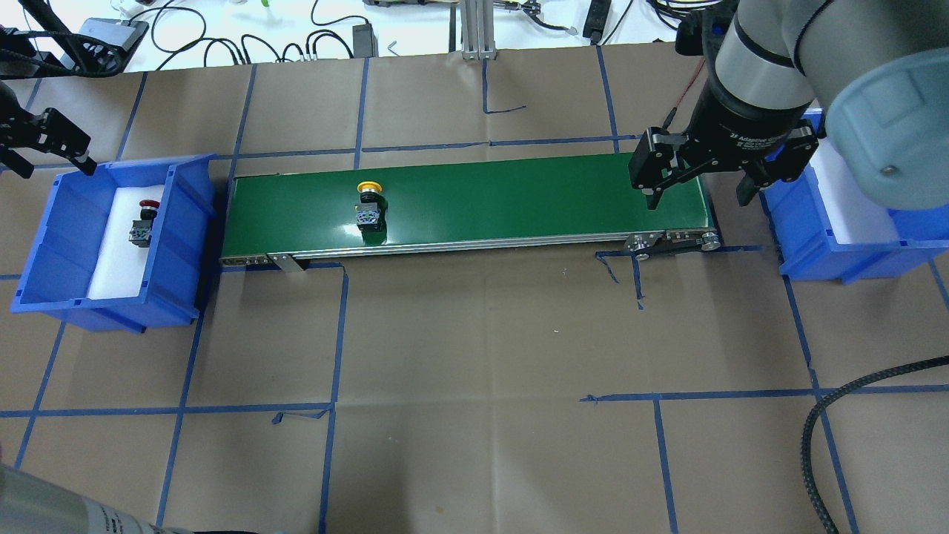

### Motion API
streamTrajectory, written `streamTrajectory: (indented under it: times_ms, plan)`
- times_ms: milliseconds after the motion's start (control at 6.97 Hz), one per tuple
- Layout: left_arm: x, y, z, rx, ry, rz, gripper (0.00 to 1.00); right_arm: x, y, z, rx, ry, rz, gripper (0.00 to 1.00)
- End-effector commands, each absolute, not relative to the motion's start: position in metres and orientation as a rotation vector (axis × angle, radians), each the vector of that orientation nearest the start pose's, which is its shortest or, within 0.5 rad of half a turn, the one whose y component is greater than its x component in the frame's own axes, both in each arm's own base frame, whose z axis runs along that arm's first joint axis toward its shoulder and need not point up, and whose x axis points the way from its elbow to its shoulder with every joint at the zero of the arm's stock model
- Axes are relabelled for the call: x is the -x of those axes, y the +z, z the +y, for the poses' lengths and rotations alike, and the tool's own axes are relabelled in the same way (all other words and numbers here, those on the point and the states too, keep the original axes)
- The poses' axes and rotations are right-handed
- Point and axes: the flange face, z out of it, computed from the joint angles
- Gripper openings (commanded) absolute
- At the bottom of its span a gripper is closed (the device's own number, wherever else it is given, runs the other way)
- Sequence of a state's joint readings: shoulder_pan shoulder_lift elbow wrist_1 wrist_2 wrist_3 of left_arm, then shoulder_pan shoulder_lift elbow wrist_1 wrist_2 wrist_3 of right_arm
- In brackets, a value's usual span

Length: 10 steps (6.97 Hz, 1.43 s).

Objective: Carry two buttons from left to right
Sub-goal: 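Lower the left gripper into the bin and grasp the red-capped button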

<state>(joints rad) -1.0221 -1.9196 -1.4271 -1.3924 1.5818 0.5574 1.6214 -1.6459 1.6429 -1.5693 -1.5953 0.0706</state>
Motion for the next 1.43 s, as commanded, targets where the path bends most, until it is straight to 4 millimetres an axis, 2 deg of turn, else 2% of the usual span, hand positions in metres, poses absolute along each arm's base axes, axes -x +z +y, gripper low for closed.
streamTrajectory:
  times_ms: [0, 430, 717, 1290]
  plan:
    - [-0.213, 0.351, -0.600, -0.012, 0.044, 3.146, 1.00, -0.154, 0.488, -0.453, -0.032, -0.005, 3.166, 1.00]
    - [-0.208, 0.302, -0.590, -0.012, -0.007, 3.128, 1.00, -0.155, 0.488, -0.453, -0.027, -0.007, 3.166, 1.00]
    - [-0.214, 0.271, -0.600, -0.014, -0.004, 3.131, 1.00, -0.155, 0.487, -0.453, -0.029, -0.005, 3.164, 1.00]
    - [-0.213, 0.226, -0.606, -0.014, -0.003, 3.130, 1.00, -0.155, 0.487, -0.453, -0.029, -0.002, 3.163, 1.00]
